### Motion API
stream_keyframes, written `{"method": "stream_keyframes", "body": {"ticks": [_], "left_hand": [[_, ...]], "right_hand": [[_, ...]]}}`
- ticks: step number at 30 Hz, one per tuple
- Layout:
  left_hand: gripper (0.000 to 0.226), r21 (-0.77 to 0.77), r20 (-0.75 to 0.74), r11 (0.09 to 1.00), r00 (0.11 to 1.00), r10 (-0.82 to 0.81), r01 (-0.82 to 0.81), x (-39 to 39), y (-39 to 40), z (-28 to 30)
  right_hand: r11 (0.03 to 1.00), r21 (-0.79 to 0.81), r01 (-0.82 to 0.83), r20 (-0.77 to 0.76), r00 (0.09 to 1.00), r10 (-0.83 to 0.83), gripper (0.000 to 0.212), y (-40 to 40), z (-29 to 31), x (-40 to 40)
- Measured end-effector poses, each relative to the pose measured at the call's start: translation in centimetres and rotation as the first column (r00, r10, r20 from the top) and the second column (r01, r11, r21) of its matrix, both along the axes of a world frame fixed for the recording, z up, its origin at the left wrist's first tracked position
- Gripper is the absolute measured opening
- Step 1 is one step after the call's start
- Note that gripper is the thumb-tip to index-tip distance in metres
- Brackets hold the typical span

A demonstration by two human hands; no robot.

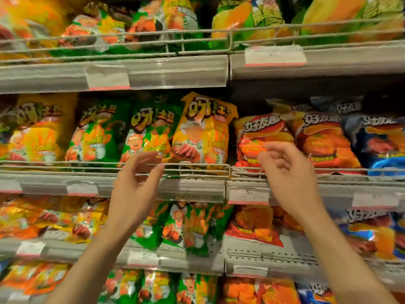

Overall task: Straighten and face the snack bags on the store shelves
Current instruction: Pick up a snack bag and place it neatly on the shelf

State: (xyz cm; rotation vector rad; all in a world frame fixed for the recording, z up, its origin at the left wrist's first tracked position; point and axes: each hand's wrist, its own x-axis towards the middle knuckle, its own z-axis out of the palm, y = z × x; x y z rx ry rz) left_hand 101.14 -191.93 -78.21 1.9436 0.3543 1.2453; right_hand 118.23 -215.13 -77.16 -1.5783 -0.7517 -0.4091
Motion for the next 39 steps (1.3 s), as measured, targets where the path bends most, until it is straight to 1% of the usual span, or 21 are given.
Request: {"method": "stream_keyframes", "body": {"ticks": [4,8,13,16,19,22,24,26,28,29,30,32,34,36,39], "left_hand": [[0.021,0.085,0.016,0.996,0.999,-0.036,0.035,-0.1,6.3,1.6],[0.020,0.098,0.026,0.989,0.993,-0.114,0.110,0.2,10.3,1.8],[0.015,0.106,0.067,0.983,0.986,-0.154,0.147,0.5,12.8,1.6],[0.017,0.127,0.042,0.974,0.981,-0.192,0.185,0.8,13.3,2.1],[0.020,0.115,-0.006,0.960,0.966,-0.257,0.256,1.2,13.8,3.2],[0.022,0.127,-0.047,0.942,0.950,-0.308,0.312,1.5,14.4,4.2],[0.023,0.174,-0.057,0.941,0.957,-0.284,0.289,1.6,14.9,4.6],[0.026,0.247,-0.062,0.941,0.973,-0.221,0.230,1.7,15.3,4.6],[0.028,0.320,-0.082,0.932,0.985,-0.149,0.167,1.8,15.5,4.4],[0.029,0.349,-0.093,0.927,0.989,-0.114,0.139,1.9,15.5,4.3],[0.028,0.369,-0.095,0.923,0.992,-0.085,0.115,2.1,15.4,4.0],[0.028,0.395,-0.090,0.916,0.995,-0.041,0.074,2.4,15.5,3.5],[0.027,0.434,-0.090,0.900,0.996,-0.007,0.045,2.7,15.5,3.1],[0.027,0.440,-0.095,0.897,0.995,-0.008,0.049,2.8,15.4,3.1],[0.029,0.392,-0.120,0.917,0.992,-0.030,0.075,2.7,15.3,3.4]], "right_hand": [[0.996,0.020,0.090,0.061,0.994,-0.091,0.013,6.4,1.0,-1.5],[0.988,-0.009,0.154,0.009,0.988,-0.154,0.016,10.0,0.3,-1.8],[0.966,-0.034,0.257,-0.014,0.966,-0.257,0.023,9.9,0.1,-1.0],[0.943,-0.113,0.312,-0.021,0.948,-0.316,0.023,10.0,0.6,-1.1],[0.917,-0.184,0.353,-0.037,0.930,-0.365,0.027,10.4,1.2,-1.8],[0.896,-0.250,0.366,-0.063,0.918,-0.392,0.030,11.1,2.0,-2.3],[0.879,-0.290,0.378,-0.067,0.908,-0.413,0.036,11.8,2.6,-2.2],[0.851,-0.350,0.391,-0.065,0.896,-0.438,0.057,12.3,3.1,-1.9],[0.843,-0.409,0.349,-0.110,0.898,-0.425,0.078,12.7,3.5,-1.7],[0.830,-0.450,0.331,-0.117,0.899,-0.422,0.086,13.0,3.4,-1.7],[0.799,-0.499,0.336,-0.092,0.896,-0.434,0.091,13.4,3.2,-1.6],[0.711,-0.571,0.411,0.007,0.868,-0.497,0.095,14.0,2.4,-1.3],[0.662,-0.579,0.476,0.072,0.839,-0.540,0.094,14.3,1.9,-1.0],[0.664,-0.572,0.482,0.078,0.838,-0.541,0.090,14.4,1.6,-0.9],[0.709,-0.544,0.449,0.027,0.854,-0.520,0.089,14.2,2.0,-0.9]]}}
